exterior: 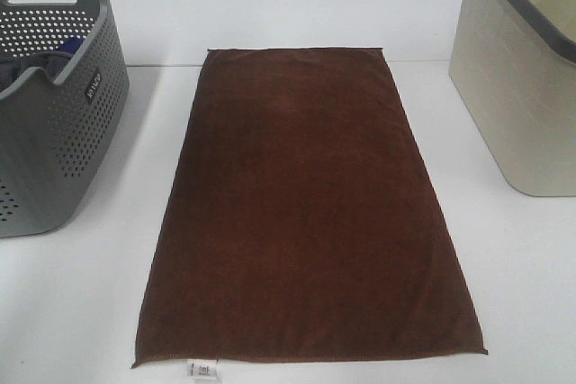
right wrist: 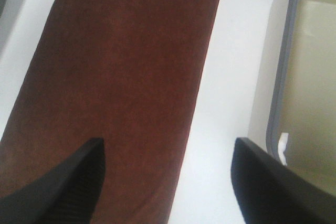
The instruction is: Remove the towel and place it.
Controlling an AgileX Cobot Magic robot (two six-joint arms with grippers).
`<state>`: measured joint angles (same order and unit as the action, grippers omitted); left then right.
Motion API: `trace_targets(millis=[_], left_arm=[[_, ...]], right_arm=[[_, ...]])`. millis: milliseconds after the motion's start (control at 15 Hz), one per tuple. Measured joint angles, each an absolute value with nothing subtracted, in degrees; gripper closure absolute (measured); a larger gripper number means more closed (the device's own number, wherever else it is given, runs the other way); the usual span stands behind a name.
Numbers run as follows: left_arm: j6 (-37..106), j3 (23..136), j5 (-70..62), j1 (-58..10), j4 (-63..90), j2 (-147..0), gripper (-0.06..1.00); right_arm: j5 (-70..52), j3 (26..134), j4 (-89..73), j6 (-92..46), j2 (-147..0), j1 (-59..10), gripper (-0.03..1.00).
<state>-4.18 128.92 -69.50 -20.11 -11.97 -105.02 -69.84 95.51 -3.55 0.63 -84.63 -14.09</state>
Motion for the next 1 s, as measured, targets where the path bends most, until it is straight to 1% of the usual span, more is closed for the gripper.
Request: trace_targets(millis=[267, 533, 800, 1000], left_arm=[[-5.56, 107.03, -69.50, -20.11, -10.54, -88.75, 0.12], [-9.05, 81.88, -69.61, -20.11, -9.11, -69.27, 0.12], [-9.17, 62.51, -69.67, -20.11, -6.88, -50.82, 0.12], [-9.17, 50.99, -69.67, -20.11, -6.36, -38.04, 0.12]], right_arm=[[-69.84, 77.92, -3.67, 0.63, -67.78, -14.09, 0.32], [-69.84, 62.05, -4.41, 0.74, -50.36, -14.09, 0.32], [-69.96, 48.87, -4.64, 0.74, -33.12, -14.09, 0.32], [-69.96, 41.48, -4.64, 0.74, -22.75, -14.09, 0.32]])
